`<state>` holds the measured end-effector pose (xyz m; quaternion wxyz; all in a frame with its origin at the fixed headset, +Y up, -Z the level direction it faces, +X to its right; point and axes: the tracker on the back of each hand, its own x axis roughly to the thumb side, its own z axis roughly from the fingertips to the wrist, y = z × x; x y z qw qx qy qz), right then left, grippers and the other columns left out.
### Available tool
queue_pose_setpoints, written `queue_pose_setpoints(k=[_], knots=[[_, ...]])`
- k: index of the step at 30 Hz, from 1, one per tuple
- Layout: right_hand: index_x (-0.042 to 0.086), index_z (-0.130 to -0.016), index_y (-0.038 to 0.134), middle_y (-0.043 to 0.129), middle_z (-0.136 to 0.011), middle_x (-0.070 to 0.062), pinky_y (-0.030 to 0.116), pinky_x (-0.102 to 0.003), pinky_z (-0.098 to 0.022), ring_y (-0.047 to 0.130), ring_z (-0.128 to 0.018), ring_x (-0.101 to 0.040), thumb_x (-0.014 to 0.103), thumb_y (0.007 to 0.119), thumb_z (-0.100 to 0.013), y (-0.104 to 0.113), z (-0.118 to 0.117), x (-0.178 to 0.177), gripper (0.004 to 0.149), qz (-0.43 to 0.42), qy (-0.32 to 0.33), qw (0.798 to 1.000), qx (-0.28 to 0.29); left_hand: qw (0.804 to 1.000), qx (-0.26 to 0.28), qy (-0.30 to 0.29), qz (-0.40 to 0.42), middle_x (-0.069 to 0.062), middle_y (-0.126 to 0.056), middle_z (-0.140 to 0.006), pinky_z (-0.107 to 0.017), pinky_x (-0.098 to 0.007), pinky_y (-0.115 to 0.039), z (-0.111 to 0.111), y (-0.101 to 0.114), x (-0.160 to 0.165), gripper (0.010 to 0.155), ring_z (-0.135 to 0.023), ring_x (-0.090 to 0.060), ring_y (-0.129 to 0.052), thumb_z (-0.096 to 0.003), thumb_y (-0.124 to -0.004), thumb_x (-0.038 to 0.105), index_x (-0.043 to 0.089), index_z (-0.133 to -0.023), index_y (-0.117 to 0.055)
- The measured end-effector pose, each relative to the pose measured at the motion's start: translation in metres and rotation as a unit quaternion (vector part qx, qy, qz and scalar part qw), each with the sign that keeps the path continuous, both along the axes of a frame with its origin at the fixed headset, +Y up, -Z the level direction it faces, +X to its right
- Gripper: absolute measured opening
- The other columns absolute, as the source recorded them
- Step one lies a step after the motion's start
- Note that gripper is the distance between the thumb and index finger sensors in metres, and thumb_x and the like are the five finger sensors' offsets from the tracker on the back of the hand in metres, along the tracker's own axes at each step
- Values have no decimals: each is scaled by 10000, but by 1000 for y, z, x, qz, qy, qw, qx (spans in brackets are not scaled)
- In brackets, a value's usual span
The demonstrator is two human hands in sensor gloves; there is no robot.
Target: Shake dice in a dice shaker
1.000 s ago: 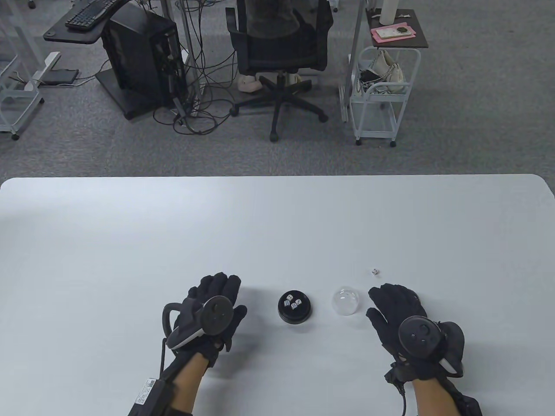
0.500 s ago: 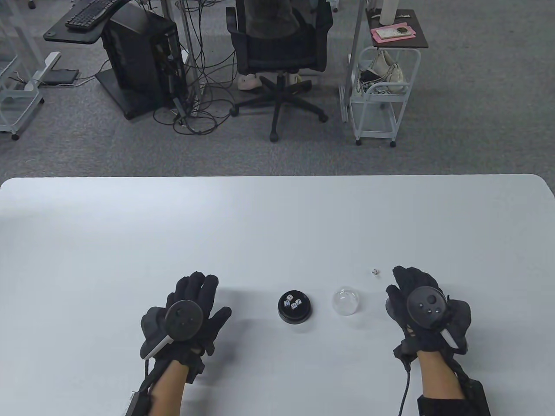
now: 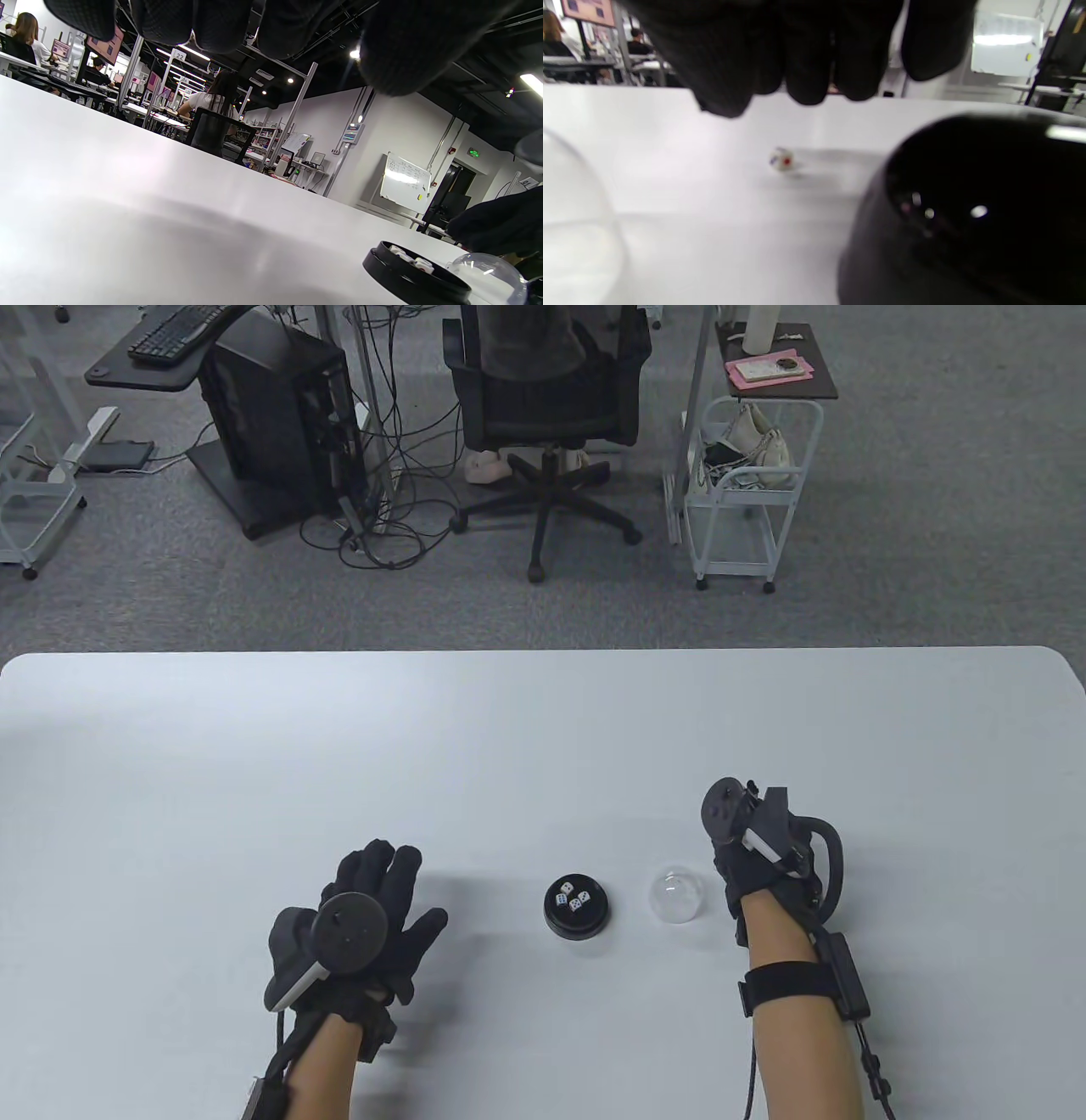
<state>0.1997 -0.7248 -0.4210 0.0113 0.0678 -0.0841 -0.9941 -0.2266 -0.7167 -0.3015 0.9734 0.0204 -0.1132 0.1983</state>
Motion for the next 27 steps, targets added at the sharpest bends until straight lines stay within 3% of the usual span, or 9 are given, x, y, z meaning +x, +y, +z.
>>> queue_pose_setpoints(k=[11, 16, 22, 27], knots=[[304, -1117, 524, 602, -1122, -160, 623, -666, -693, 654, -1010, -461, 373, 816, -589, -28, -25, 1, 608, 65, -31, 989, -129, 1000, -6, -8, -4, -230, -391, -1176, -672, -728, -489, -1, -3, 6, 772, -1053, -549, -412, -523, -715, 613, 241, -1132, -420], [303, -1097, 566, 630, -1099, -158, 647, -644, -689, 694, -987, -439, 346, 809, -593, -30, -28, -1, 561, 47, -5, 990, -132, 1000, -8, -7, -4, -230, -391, -1176, -672, -727, -490, -1, -3, 6, 769, -1052, -549, -413, -523, -716, 611, 241, -1131, -424], [244, -993, 728, 798, -961, -130, 738, -586, -640, 852, -829, -379, 310, 840, -568, -31, -27, -6, 445, 63, 17, 993, -98, 1000, -10, -4, -1, -232, -395, -1174, -671, -726, -494, -1, -2, 5, 765, -1050, -549, -423, -525, -716, 607, 236, -1130, -429], [244, -932, 778, 843, -894, -121, 782, -562, -600, 907, -743, -343, 292, 853, -556, -31, -25, -7, 386, 60, 29, 993, -102, 1000, -15, -5, 4, -234, -401, -1172, -670, -724, -497, -1, -3, 5, 762, -1049, -547, -432, -527, -715, 606, 231, -1130, -438]])
